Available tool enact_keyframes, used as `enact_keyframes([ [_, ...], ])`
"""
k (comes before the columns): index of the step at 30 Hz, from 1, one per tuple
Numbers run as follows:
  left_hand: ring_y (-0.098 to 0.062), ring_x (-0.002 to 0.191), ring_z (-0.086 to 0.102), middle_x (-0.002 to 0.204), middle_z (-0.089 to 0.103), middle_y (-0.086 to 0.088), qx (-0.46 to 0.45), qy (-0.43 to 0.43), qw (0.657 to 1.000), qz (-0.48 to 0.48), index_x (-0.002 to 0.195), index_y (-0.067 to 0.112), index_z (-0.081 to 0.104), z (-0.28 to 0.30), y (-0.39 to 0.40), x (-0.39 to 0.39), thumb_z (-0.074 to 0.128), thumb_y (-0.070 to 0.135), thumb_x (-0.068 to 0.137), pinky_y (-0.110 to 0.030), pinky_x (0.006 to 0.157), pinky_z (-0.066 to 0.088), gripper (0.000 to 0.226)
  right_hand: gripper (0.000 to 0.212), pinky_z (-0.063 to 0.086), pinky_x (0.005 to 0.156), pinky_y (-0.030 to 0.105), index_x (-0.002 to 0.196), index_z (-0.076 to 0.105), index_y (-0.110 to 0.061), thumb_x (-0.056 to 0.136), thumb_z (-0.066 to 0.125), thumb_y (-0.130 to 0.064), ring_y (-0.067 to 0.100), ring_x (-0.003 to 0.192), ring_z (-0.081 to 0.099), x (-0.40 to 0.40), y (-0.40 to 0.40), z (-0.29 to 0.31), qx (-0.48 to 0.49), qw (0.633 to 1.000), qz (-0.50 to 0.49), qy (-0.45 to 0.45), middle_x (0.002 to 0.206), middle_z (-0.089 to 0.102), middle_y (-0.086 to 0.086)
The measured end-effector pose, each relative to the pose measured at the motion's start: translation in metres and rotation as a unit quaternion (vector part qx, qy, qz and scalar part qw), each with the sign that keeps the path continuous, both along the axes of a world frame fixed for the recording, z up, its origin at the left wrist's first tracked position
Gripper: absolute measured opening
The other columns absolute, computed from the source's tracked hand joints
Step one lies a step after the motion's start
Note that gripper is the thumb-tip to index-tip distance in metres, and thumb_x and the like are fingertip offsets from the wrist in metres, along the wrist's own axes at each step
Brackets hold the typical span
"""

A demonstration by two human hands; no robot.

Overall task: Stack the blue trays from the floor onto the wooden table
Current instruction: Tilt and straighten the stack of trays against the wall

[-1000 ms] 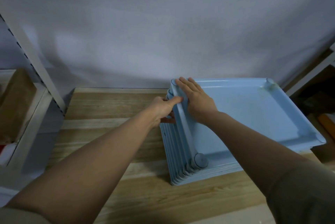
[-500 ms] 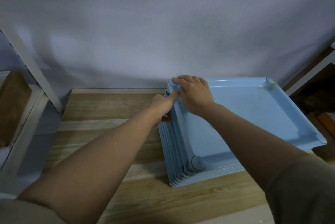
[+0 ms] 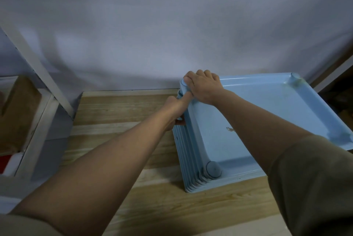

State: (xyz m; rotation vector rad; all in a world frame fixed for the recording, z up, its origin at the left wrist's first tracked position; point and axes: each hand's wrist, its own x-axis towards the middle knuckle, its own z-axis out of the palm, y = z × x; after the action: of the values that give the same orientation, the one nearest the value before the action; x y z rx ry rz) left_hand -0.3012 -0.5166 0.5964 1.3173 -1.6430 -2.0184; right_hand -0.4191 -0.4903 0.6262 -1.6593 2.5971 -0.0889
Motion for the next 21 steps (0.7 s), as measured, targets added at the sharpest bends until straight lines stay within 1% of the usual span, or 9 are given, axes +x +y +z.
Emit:
enact_keyframes([
  [3,-0.021,0.092,0.066,0.105,0.068,-0.005,-0.002,-0.003,1.000,-0.004,0.114,0.013,0.058,0.001,0.000,-0.001,0.056,0.057,0.085,-0.027,0.056,0.053,0.053,0.031,0.029,0.102,0.045,0.128,0.041,-0.020,0.100,0.031,-0.028,0.032,0.115,0.042,-0.003,-0.001,0.002,0.007,1.000,0.005,0.008,0.123,0.047,0.013],
  [6,-0.021,0.093,0.066,0.106,0.068,-0.005,-0.016,-0.016,1.000,-0.017,0.114,0.014,0.058,0.003,0.000,-0.002,0.051,0.059,0.086,-0.030,0.060,0.055,0.053,0.031,0.028,0.103,0.044,0.127,0.041,-0.021,0.100,0.030,-0.028,0.032,0.116,0.041,-0.004,0.000,0.000,0.010,1.000,0.013,0.021,0.123,0.047,0.013],
  [11,-0.022,0.091,0.065,0.104,0.066,-0.005,-0.045,-0.038,0.998,-0.020,0.115,0.013,0.056,0.005,0.001,-0.005,0.043,0.058,0.092,-0.030,0.060,0.056,0.052,0.030,0.028,0.104,0.045,0.128,0.040,-0.021,0.099,0.033,-0.027,0.032,0.116,0.039,-0.005,0.001,0.001,0.015,0.999,0.028,0.034,0.123,0.045,0.013],
  [14,-0.022,0.090,0.065,0.104,0.066,-0.005,-0.058,-0.046,0.997,-0.033,0.118,0.013,0.055,0.004,-0.001,-0.006,0.039,0.057,0.094,-0.028,0.057,0.055,0.053,0.031,0.028,0.105,0.045,0.129,0.040,-0.021,0.099,0.034,-0.024,0.033,0.115,0.039,-0.004,0.003,0.000,0.015,0.998,0.029,0.050,0.123,0.044,0.013],
  [16,-0.021,0.091,0.064,0.105,0.065,-0.004,-0.056,-0.054,0.996,-0.036,0.120,0.014,0.054,0.004,-0.001,-0.006,0.037,0.057,0.094,-0.029,0.057,0.054,0.053,0.033,0.023,0.110,0.047,0.133,0.038,-0.022,0.100,0.031,-0.025,0.034,0.119,0.037,-0.003,0.005,-0.002,0.019,0.998,0.026,0.057,0.127,0.042,0.013],
  [17,-0.021,0.092,0.064,0.106,0.065,-0.004,-0.052,-0.059,0.996,-0.032,0.120,0.015,0.054,0.004,0.000,-0.007,0.036,0.057,0.095,-0.030,0.060,0.055,0.053,0.036,0.018,0.114,0.049,0.136,0.037,-0.023,0.101,0.030,-0.025,0.035,0.123,0.035,-0.003,0.005,-0.005,0.020,0.998,0.029,0.057,0.132,0.041,0.012],
  [19,-0.022,0.091,0.063,0.105,0.066,-0.005,-0.039,-0.067,0.997,-0.021,0.120,0.017,0.055,0.005,0.002,-0.011,0.034,0.056,0.095,-0.033,0.067,0.056,0.051,0.041,0.005,0.118,0.051,0.143,0.033,-0.026,0.103,0.025,-0.029,0.033,0.138,0.024,-0.004,0.006,-0.009,0.006,1.000,0.026,0.007,0.145,0.036,0.008],
  [21,-0.022,0.090,0.063,0.104,0.067,-0.005,-0.026,-0.069,0.997,0.004,0.119,0.018,0.057,0.006,0.006,-0.017,0.033,0.053,0.095,-0.036,0.076,0.056,0.048,0.048,-0.003,0.120,0.048,0.150,0.024,-0.026,0.104,0.021,-0.037,0.026,0.148,0.008,-0.005,0.011,-0.012,-0.029,0.998,0.015,-0.059,0.158,0.022,0.004],
])
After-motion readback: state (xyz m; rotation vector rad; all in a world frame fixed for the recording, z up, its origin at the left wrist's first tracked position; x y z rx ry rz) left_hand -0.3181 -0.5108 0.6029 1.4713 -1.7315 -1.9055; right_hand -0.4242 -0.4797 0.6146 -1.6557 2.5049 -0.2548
